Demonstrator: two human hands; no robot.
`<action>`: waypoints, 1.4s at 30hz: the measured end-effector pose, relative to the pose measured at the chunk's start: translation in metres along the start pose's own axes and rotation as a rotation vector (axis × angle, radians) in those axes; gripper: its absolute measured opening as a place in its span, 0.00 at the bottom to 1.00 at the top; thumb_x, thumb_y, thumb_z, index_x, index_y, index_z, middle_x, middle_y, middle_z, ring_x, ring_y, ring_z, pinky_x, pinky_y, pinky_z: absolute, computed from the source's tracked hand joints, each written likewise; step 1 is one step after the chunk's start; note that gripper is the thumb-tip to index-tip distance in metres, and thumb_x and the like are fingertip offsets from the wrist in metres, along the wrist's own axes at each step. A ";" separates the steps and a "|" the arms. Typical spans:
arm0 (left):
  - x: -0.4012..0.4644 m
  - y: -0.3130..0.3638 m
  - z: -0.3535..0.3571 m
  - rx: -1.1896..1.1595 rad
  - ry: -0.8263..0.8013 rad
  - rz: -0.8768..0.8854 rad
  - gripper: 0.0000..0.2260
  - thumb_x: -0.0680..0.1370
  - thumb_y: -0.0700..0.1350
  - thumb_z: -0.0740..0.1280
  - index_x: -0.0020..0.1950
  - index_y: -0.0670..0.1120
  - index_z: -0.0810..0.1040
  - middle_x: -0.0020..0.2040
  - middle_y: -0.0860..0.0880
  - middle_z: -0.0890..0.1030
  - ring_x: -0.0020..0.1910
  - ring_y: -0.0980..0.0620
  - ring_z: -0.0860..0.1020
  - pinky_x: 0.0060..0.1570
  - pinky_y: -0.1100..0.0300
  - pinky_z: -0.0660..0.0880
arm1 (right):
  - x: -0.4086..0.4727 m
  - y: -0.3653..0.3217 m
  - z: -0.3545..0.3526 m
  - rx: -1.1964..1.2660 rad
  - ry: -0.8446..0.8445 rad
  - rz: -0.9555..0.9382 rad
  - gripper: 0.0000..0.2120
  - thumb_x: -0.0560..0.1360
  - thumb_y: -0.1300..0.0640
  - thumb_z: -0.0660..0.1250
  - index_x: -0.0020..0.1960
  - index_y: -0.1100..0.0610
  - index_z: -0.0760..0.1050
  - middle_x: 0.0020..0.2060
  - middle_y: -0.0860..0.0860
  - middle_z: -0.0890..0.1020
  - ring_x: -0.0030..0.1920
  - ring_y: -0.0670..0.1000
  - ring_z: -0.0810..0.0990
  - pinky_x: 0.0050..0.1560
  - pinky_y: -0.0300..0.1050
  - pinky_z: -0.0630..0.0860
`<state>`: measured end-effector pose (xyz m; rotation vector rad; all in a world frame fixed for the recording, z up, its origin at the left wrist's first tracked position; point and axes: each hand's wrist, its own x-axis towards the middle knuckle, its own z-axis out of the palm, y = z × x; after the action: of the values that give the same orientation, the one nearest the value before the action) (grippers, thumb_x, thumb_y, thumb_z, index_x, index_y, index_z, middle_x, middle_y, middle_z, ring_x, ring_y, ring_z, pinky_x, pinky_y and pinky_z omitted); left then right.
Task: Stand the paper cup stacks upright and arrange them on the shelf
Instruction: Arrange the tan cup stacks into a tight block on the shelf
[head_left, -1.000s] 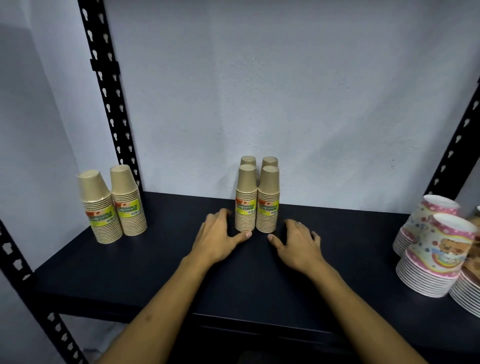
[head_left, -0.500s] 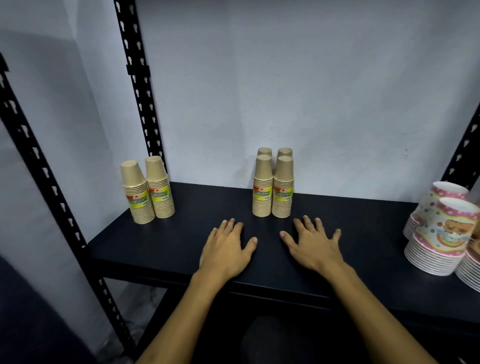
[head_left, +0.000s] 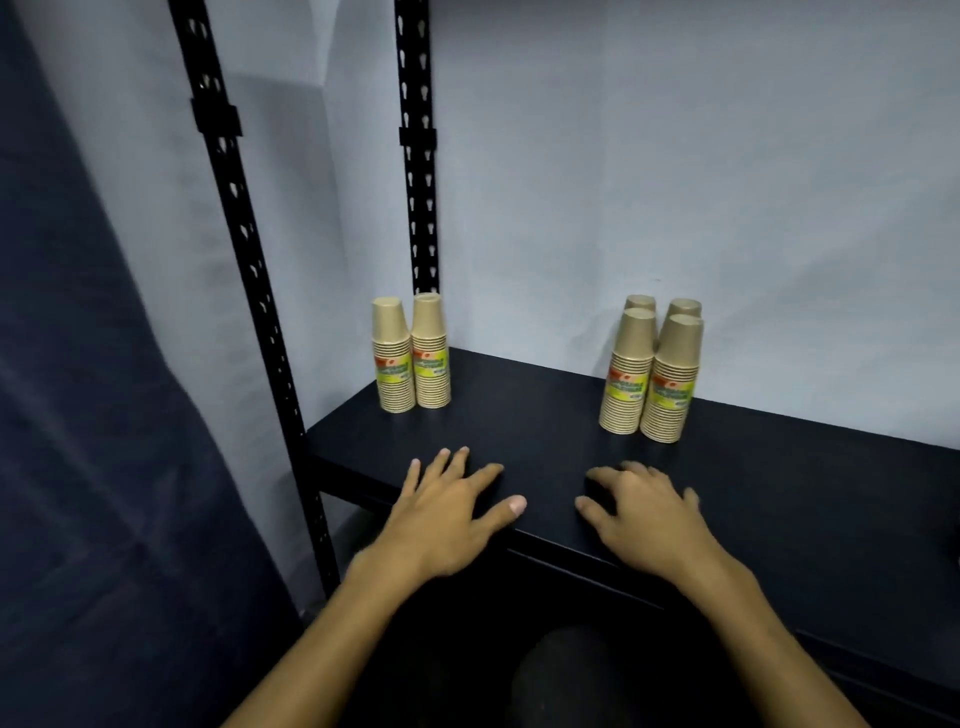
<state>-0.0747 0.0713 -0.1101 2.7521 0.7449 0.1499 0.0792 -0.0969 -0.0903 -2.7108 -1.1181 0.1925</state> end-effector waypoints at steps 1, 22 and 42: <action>0.001 -0.011 -0.008 -0.017 0.016 -0.028 0.33 0.79 0.71 0.51 0.81 0.59 0.57 0.83 0.46 0.53 0.82 0.46 0.48 0.80 0.45 0.43 | 0.006 -0.012 -0.001 0.001 -0.010 -0.054 0.24 0.81 0.39 0.58 0.74 0.45 0.67 0.74 0.53 0.68 0.75 0.59 0.64 0.72 0.67 0.58; 0.111 -0.125 -0.052 -0.663 0.429 -0.159 0.35 0.76 0.47 0.75 0.78 0.47 0.61 0.72 0.46 0.75 0.68 0.49 0.75 0.61 0.59 0.69 | 0.189 -0.146 0.041 0.830 0.057 -0.388 0.45 0.70 0.49 0.78 0.79 0.51 0.55 0.75 0.49 0.69 0.73 0.51 0.71 0.71 0.57 0.71; 0.109 -0.117 -0.038 -0.635 0.398 -0.077 0.26 0.73 0.48 0.77 0.66 0.48 0.69 0.67 0.51 0.79 0.59 0.58 0.77 0.57 0.63 0.73 | 0.177 -0.118 0.040 0.639 0.109 -0.409 0.27 0.75 0.49 0.73 0.70 0.51 0.66 0.65 0.53 0.78 0.66 0.54 0.76 0.67 0.56 0.74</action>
<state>-0.0434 0.2330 -0.1064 2.1017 0.7347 0.7872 0.1159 0.1151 -0.1088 -1.8801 -1.2782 0.2749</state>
